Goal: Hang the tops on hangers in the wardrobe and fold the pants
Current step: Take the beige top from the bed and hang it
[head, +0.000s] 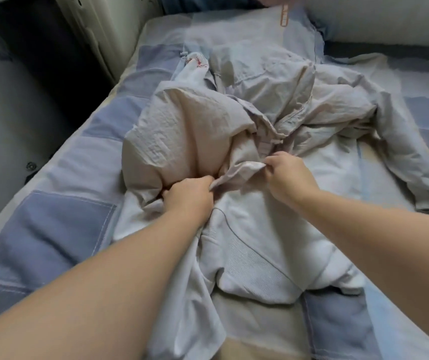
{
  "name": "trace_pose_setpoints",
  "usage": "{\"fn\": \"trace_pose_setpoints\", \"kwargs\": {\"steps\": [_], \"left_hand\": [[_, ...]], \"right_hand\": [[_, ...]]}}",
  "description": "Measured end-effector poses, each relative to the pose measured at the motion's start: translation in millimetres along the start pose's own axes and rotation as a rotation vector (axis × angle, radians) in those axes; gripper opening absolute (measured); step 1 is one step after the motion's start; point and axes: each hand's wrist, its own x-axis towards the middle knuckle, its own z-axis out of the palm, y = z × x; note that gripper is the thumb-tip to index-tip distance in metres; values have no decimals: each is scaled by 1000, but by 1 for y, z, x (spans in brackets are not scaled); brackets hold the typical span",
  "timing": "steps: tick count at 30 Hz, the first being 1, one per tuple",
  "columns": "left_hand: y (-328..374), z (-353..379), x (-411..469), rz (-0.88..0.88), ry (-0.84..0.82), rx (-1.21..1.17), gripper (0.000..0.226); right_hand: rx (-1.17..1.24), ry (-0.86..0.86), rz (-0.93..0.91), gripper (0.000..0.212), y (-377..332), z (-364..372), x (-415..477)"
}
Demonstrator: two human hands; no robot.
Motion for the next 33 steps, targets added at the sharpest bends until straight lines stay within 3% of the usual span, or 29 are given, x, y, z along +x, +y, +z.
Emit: {"fn": "trace_pose_setpoints", "kwargs": {"steps": [6, 10, 14, 18, 21, 23, 25, 28, 30, 33], "left_hand": [[10, -38, -60, -113, 19, -351, 13], [41, -108, -124, -172, 123, -388, 18], [85, -204, -186, -155, 244, -368, 8], [132, -306, -247, -223, 403, -450, 25], [174, -360, -317, -68, 495, -559, 31], [202, -380, -370, 76, 376, -749, 39], [229, -389, -416, 166, 103, -841, 59], [263, -391, -464, 142, -197, -824, 83], [278, -390, -475, 97, -236, -866, 70], [299, -395, -481, 177, -199, -912, 36]], "right_hand": [[-57, 47, -147, 19, -13, -65, -66], [37, -105, -238, 22, -37, -165, -114], [216, -153, -159, 36, -73, -293, -160], [427, -168, 66, 30, -117, -411, -209], [591, -133, 209, 26, -145, -478, -249], [715, -106, 263, 22, -161, -510, -274], [861, -99, 314, 21, -172, -538, -299], [1100, -72, 398, 20, -176, -571, -335], [1227, -56, 423, 21, -173, -586, -350], [1369, 31, 491, 20, -161, -608, -377]]}}
